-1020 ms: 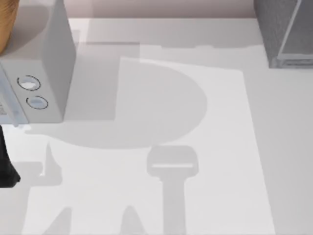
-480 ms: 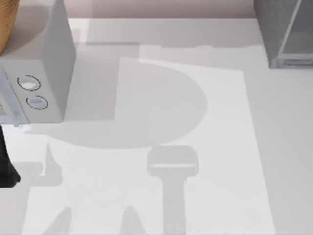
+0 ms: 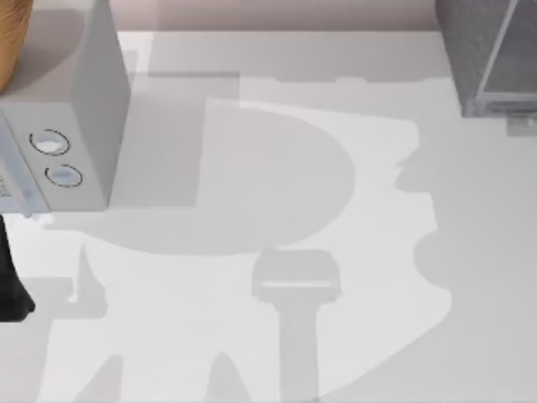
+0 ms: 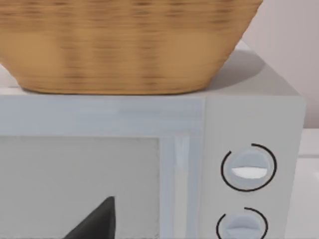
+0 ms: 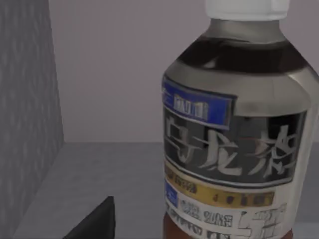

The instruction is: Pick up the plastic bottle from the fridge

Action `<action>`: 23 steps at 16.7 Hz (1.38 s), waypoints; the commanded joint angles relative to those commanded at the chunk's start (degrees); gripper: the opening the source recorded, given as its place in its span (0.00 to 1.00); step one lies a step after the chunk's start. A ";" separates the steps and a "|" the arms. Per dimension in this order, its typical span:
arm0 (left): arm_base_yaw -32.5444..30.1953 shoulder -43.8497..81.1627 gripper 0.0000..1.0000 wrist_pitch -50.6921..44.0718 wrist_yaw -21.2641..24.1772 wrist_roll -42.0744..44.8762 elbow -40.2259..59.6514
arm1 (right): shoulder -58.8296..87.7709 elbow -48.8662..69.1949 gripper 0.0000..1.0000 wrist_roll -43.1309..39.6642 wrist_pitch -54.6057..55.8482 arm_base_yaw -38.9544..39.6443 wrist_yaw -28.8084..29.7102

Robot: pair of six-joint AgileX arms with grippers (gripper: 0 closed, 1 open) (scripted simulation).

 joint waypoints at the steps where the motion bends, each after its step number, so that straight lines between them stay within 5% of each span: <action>1: 0.00 0.00 1.00 0.00 0.00 0.00 0.00 | 0.14 0.41 1.00 0.00 -0.39 0.27 0.27; 19: 0.00 0.00 1.00 0.00 0.00 0.00 0.00 | 9.05 16.65 1.00 -0.08 -7.76 1.78 1.90; 23: 0.00 0.00 1.00 0.00 0.00 0.00 0.00 | 9.05 16.65 0.70 -0.08 -7.76 1.78 1.90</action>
